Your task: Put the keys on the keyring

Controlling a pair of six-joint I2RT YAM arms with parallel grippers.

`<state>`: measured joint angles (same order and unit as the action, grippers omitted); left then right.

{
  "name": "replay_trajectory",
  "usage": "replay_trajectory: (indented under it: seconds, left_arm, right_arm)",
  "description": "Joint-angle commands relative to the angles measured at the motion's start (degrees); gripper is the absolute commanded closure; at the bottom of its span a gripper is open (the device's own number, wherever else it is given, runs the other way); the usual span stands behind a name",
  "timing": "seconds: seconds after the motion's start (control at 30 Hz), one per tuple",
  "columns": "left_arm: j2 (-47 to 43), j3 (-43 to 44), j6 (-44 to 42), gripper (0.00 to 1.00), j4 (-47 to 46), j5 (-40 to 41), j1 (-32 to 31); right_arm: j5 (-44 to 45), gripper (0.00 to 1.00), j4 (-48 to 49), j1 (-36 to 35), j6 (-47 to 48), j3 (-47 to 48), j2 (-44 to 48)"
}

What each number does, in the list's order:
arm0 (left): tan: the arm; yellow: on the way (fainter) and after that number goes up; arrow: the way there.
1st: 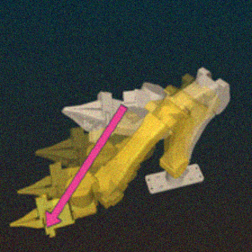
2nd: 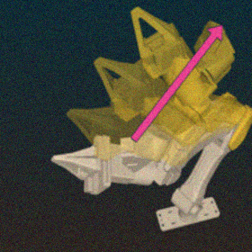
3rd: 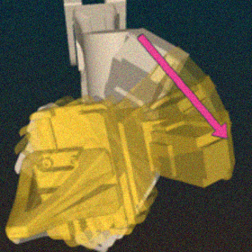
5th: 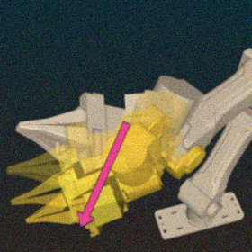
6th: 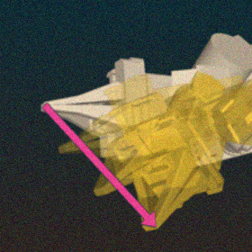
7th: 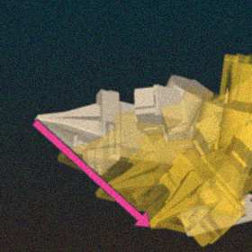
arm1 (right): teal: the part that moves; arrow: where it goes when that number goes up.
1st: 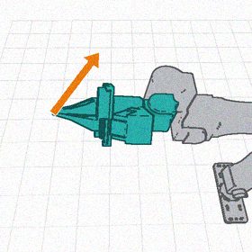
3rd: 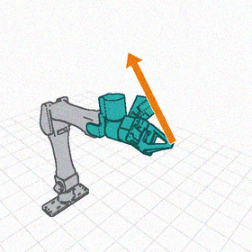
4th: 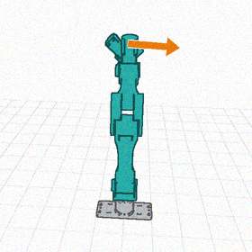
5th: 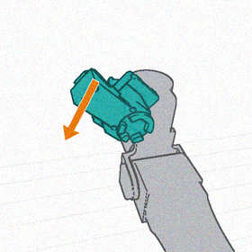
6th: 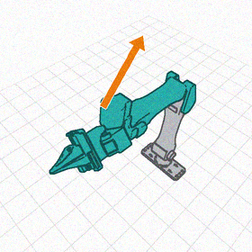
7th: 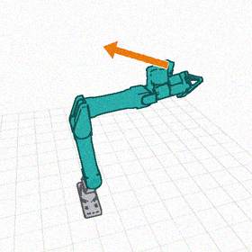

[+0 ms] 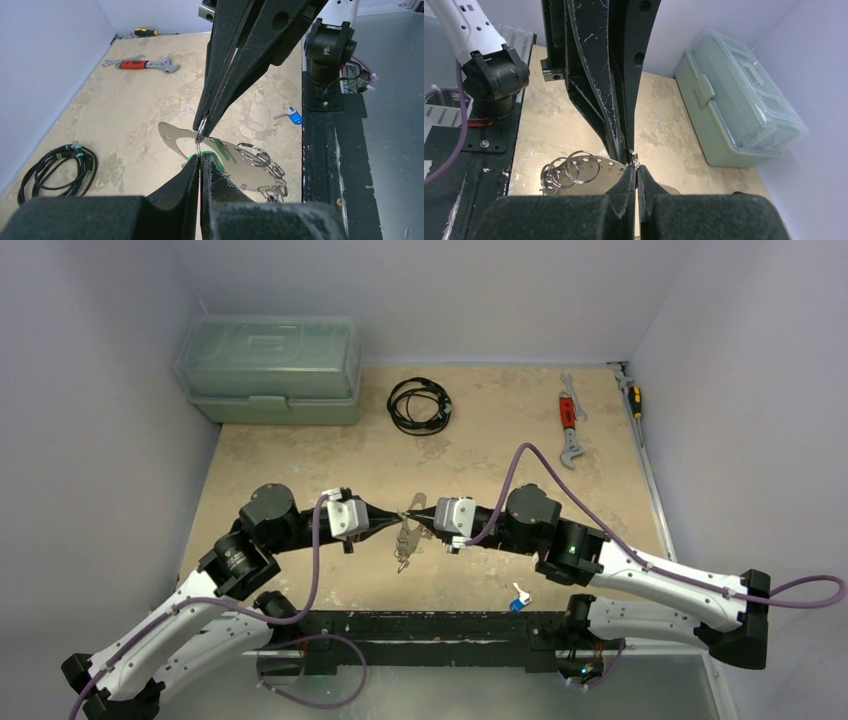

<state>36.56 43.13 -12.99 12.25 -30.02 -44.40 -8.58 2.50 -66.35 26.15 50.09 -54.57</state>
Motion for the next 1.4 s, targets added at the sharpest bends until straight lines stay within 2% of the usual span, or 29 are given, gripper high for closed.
replay_trajectory:
  seconds: [0.0, 0.2, 0.4, 0.67, 0.7, 0.8, 0.9, 1.1, 1.37]
  left_arm:
    - [-0.10, -0.16, 0.09, 1.00, -0.92, -0.91, -0.16]
    - [0.15, -0.35, 0.40, 1.00, -0.31, -2.12, -0.16]
    - [-0.05, -3.30, 6.72, 1.00, -7.65, -9.79, -0.08]
    - [1.40, -3.69, 7.91, 1.00, -7.41, -9.38, -0.07]
    - [1.78, -3.65, 8.16, 0.95, -7.47, -9.45, -0.07]
    - [1.10, -3.55, 8.21, 0.68, -7.17, -8.44, -0.07]
    - [-1.97, -3.99, 7.23, 0.54, -7.13, -6.03, -0.07]
    - [-7.73, -5.07, 5.36, 0.50, -8.53, -3.28, 0.01]
    - [-8.76, -7.35, 9.04, 0.53, -15.53, -10.24, 0.63]
  right_arm:
    - [-1.53, 1.00, 4.52, -0.10, -0.90, -0.25, 2.69]
    - [-4.53, 1.00, 9.07, -0.10, -2.20, -2.51, 5.72]
    - [-9.00, 1.00, 12.40, -0.10, -4.98, -3.88, 6.71]
    - [-13.65, 1.00, 17.69, -0.10, -8.22, -5.74, 7.10]
    - [-13.99, 1.00, 18.05, -0.10, -8.36, -5.78, 6.88]
    - [-13.83, 1.00, 17.84, -0.10, -8.43, -5.62, 5.97]
    - [-13.37, 1.00, 17.55, -0.10, -8.43, -5.91, 5.98]
    - [-14.30, 1.00, 17.10, -0.01, -8.70, -6.10, 6.04]
    - [-19.03, 1.00, 21.53, -0.01, -10.91, -5.61, 2.01]
